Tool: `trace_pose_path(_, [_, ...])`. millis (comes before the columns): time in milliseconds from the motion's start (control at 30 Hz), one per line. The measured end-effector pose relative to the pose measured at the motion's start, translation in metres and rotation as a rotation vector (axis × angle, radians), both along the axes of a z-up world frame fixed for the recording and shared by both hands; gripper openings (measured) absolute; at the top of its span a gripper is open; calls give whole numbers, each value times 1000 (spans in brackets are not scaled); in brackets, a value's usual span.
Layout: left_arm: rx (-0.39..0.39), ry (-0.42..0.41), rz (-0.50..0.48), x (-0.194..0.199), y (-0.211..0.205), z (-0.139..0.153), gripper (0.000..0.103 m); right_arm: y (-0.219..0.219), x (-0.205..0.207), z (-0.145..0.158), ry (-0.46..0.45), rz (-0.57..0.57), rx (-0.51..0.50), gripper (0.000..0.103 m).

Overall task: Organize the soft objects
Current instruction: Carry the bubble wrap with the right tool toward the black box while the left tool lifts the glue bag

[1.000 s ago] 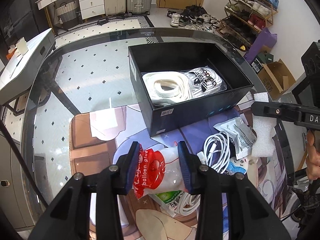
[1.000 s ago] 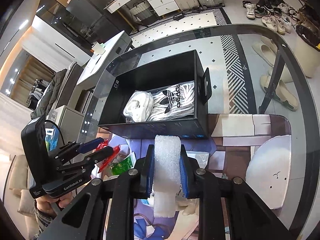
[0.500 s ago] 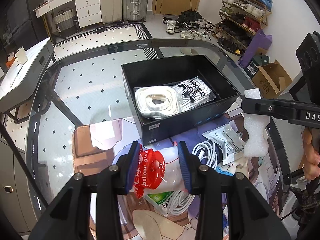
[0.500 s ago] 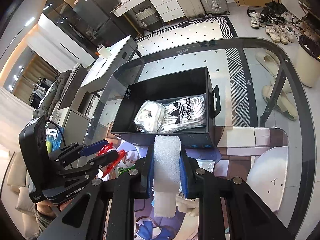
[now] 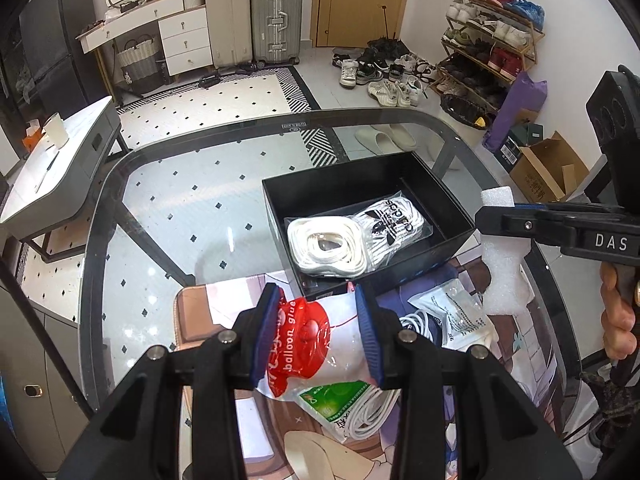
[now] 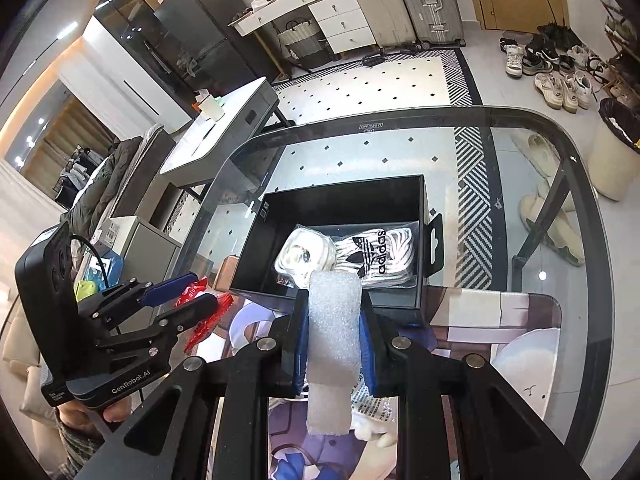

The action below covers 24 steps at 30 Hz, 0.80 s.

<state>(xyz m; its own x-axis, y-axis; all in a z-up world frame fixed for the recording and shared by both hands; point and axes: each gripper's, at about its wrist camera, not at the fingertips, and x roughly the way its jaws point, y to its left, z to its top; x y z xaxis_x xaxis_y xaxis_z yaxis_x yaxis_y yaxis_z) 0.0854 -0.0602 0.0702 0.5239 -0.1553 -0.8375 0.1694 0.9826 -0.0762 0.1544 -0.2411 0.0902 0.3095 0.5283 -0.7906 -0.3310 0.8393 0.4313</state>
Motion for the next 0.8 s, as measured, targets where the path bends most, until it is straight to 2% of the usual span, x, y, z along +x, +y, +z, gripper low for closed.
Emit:
trace_pose_path(433, [9, -58, 17, 15, -1, 26, 37, 9, 10, 27, -74, 11, -33, 22])
trace_pose_path(800, [14, -72, 22, 29, 0, 30, 37, 19, 20, 39, -111, 24, -62, 21])
